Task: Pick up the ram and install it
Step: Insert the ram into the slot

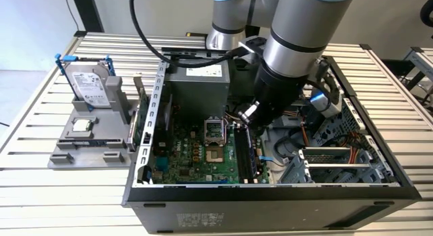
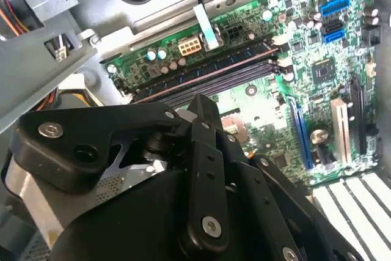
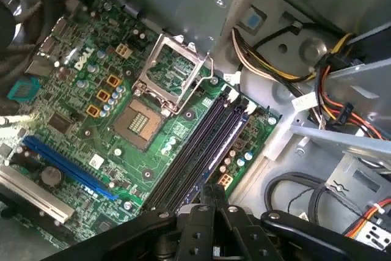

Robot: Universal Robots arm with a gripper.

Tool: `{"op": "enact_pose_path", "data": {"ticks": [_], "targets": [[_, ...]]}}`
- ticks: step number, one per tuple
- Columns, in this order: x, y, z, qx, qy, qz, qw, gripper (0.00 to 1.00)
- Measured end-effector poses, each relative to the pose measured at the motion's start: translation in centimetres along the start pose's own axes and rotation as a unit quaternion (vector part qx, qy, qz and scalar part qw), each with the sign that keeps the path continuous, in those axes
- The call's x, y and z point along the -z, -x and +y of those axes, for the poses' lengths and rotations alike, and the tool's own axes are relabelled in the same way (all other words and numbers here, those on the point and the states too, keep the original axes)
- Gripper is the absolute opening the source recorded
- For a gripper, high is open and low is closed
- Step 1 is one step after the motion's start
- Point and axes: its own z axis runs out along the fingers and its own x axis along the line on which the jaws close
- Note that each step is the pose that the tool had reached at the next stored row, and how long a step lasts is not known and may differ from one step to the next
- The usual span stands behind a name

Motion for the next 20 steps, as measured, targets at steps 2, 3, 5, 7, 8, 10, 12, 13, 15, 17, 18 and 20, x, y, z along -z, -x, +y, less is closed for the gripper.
{"op": "enact_pose_path", "data": {"ticks": [2, 3, 5, 7, 8, 10, 12, 13, 15, 17, 18, 20], "targets": [[0.00, 0.04, -0.03, 0.032, 0.0002, 0.0009, 0.99947, 0.00], [0.00, 0.05, -0.03, 0.039, 0.0003, 0.0011, 0.99925, 0.00], [0.00, 0.05, -0.04, 0.052, 0.0004, 0.0014, 0.99866, 0.00], [0.00, 0.06, -0.04, 0.064, 0.0004, 0.0018, 0.99792, 0.00], [0.00, 0.06, -0.04, 0.070, 0.0005, 0.0020, 0.99752, 0.00], [0.00, 0.06, -0.05, 0.083, 0.0005, 0.0023, 0.99655, 0.00], [0.00, 0.07, -0.05, 0.095, 0.0006, 0.0026, 0.99549, 0.00], [0.00, 0.09, -0.06, 0.101, 0.0007, 0.0028, 0.99490, 0.00], [0.00, 0.10, -0.07, 0.113, 0.0009, 0.0031, 0.99359, 0.00], [0.00, 0.11, -0.07, 0.127, 0.0013, 0.0032, 0.99188, 0.00], [0.00, 0.11, -0.07, 0.135, 0.0014, 0.0033, 0.99088, 0.00], [-0.01, 0.11, -0.07, 0.150, 0.0018, 0.0034, 0.98870, 0.00]]}}
